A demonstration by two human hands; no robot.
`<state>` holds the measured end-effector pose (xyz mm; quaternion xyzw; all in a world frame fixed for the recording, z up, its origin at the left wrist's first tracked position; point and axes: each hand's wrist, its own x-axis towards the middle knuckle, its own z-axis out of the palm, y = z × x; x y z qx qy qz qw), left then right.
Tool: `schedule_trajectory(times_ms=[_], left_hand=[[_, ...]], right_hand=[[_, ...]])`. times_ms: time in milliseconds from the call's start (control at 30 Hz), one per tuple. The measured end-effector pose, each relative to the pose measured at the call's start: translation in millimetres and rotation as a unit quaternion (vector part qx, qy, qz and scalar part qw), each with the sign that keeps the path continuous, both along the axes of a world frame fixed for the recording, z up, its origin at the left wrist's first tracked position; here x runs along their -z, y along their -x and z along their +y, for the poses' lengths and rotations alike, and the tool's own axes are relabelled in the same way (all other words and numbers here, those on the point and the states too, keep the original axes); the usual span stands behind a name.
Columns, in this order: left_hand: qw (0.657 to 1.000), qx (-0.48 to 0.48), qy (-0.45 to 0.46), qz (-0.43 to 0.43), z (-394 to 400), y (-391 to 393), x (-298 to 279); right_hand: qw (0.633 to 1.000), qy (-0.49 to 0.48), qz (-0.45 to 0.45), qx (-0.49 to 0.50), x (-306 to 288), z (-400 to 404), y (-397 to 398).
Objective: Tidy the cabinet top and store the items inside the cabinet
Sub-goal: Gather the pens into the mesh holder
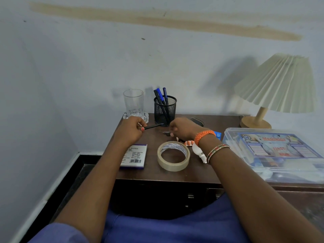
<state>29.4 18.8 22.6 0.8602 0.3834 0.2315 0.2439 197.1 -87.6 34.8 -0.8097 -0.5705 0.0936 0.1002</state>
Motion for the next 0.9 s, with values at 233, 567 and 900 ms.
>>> schedule_trajectory(times_ms=[233,567,900], left_hand=[[0.999,-0.005,-0.001,-0.032,1,-2,-4],[0.999,-0.007,0.017,-0.051,-2,-2,-6],[0.996,0.022,0.041,-0.080,-15,-7,-14]], right_hand=[[0.968,-0.209,0.132,0.049,-15,-2,-1],[0.883,-0.279,0.369,0.078,-21,-3,-3],[0.872,-0.238,0.426,0.048,-29,-4,8]])
